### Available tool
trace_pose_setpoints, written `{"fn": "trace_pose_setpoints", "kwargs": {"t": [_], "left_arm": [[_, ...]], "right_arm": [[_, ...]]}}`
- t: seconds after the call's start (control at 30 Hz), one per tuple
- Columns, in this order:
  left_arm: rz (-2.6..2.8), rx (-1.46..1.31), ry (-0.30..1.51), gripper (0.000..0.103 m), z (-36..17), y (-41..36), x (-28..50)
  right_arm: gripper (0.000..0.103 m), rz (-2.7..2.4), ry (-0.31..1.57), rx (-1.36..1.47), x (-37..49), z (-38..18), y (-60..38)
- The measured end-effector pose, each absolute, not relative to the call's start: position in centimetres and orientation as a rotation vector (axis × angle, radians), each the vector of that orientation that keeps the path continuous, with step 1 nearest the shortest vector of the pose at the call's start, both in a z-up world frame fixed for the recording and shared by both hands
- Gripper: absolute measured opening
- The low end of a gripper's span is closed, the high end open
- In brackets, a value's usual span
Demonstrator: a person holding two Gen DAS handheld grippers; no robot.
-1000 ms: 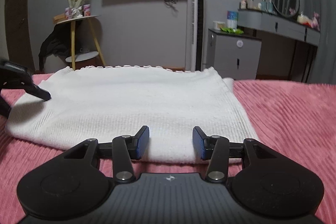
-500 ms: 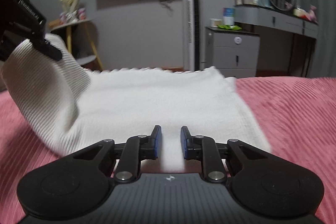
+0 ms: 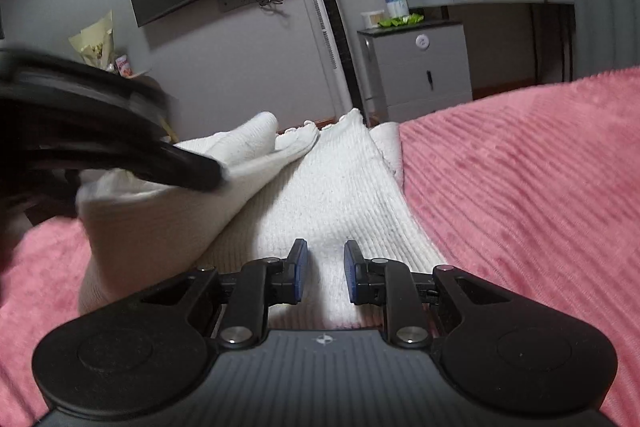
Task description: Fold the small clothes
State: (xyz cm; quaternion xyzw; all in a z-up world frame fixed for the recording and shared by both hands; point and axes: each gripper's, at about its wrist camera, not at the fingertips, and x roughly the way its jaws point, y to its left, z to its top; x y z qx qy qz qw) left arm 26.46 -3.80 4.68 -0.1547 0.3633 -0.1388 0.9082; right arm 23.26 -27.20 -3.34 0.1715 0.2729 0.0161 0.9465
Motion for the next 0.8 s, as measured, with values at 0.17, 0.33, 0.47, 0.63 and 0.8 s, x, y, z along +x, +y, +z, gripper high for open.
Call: {"fn": "trace_pose_setpoints", "kwargs": {"t": [0.17, 0.33, 0.47, 0.63, 0.8], "left_arm": [[-0.019, -0.182, 0.741, 0.084, 1.4, 0.4, 21.3], [0.163, -0.159, 0.786, 0.084, -2.0, 4.7, 19.9], [0.169, -0.2, 0.759, 0.085, -1.6, 6.2, 19.6], [0.155, -0.244, 0.748, 0.089, -2.4, 6.9, 20.0], [0.137, -0.283, 0.742, 0.091, -2.3, 7.3, 20.1]], "right_arm": [[0.019, 0.068, 0.579, 0.478, 23.5, -3.3, -28.7], [0.02, 0.109, 0.631, 0.586, 23.8, -3.4, -30.0], [0.046, 0.136, 0.613, 0.674, 24.8, -2.1, -31.0], [0.069, 0.245, 0.688, 0.747, 29.4, -1.2, -30.5], [0.064, 0.298, 0.815, 0.799, 34.2, -1.9, -28.9]]}}
